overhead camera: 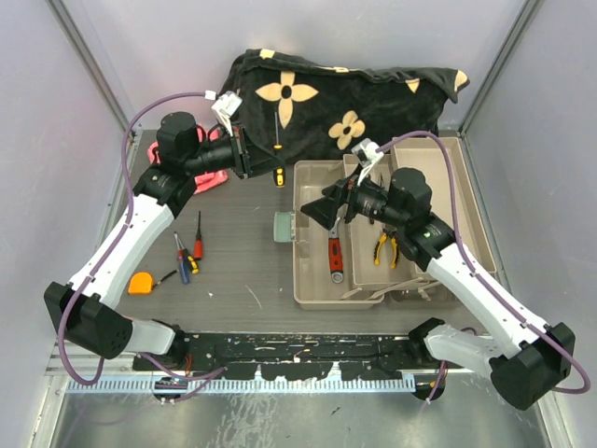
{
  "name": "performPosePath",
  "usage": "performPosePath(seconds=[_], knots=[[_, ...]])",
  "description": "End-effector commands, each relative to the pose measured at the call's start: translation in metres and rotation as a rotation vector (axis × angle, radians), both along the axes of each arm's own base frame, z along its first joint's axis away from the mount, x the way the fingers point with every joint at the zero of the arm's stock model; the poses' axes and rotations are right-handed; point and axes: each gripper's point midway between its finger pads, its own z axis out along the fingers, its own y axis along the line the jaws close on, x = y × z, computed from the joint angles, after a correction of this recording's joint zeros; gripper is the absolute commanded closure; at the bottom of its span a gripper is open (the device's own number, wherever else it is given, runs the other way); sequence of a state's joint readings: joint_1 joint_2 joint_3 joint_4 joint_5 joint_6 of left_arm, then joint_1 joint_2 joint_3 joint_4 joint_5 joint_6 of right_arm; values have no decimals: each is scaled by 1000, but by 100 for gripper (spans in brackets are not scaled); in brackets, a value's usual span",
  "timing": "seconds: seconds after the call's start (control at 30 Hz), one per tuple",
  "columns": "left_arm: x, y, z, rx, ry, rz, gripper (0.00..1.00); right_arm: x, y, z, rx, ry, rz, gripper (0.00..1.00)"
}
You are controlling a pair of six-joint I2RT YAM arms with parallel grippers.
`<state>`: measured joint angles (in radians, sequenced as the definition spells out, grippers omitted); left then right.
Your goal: Pack the tool kit
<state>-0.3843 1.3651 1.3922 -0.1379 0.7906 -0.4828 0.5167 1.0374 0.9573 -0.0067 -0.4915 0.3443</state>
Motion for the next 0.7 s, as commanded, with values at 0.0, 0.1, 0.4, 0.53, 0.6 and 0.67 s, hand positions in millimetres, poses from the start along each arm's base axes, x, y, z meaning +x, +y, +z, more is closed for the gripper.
performPosePath(seconds=[0.0, 0.1, 0.4, 0.53, 0.6, 0.67], knots=[[-9, 0, 36, -62, -101, -28, 100, -6, 12, 62, 68, -227, 72, 4], [-12, -1, 35, -66, -94, -38, 100, -1, 19, 63, 66, -228, 84, 3], [-10, -3, 35, -67, -88, -44, 100, 3, 44, 69, 76, -215, 122, 4], [-11, -4, 35, -66, -86, -50, 100, 6, 55, 72, 74, -221, 121, 5], [-12, -5, 35, -66, -88, -53, 100, 9, 60, 73, 78, -227, 110, 5], [-13, -5, 35, -65, -89, -54, 100, 13, 65, 73, 80, -228, 92, 6]])
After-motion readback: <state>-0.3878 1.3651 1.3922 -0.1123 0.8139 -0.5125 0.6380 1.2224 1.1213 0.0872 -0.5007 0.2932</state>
